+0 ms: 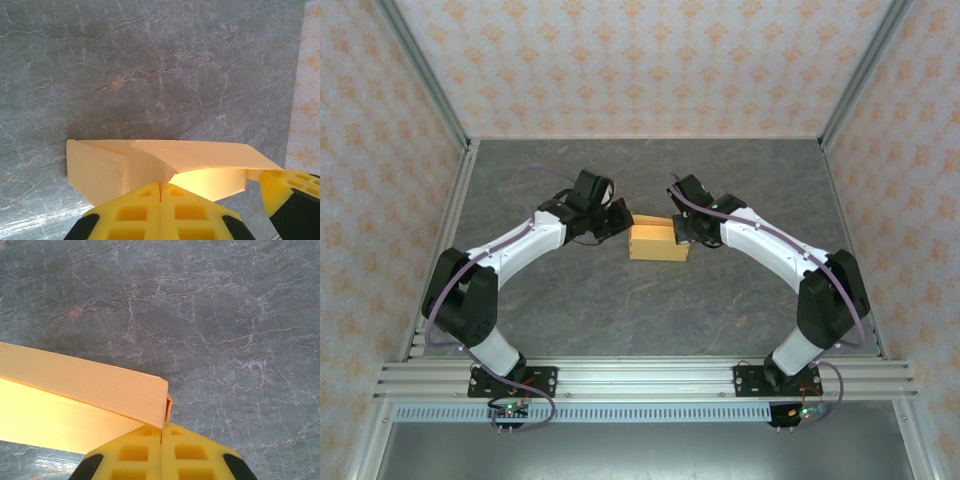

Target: Fold the paper box

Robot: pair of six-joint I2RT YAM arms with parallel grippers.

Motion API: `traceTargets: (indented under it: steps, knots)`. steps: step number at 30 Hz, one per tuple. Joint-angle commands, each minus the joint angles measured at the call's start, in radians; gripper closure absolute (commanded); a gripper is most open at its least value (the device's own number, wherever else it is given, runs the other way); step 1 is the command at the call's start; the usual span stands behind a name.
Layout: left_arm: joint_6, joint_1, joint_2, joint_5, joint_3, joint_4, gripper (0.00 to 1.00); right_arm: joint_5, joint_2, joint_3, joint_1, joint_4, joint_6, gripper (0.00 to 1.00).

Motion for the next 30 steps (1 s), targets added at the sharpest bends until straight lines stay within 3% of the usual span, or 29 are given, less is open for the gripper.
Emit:
traceTargets:
  steps: [1,19,30]
  knots:
    - [-0.057,-0.003,-0.004,0.04,-0.015,0.095,1.0,-0.009,-0.006,-0.022,0.023,-0.003,0.013,1.0]
    - [-0.116,-0.004,0.006,0.053,-0.045,0.165,1.0,-0.002,0.008,-0.026,0.031,0.007,0.015,1.0]
    - [0.103,0.001,0.006,-0.024,0.001,-0.043,1.0,0.016,0.008,-0.029,0.031,-0.003,0.016,1.0]
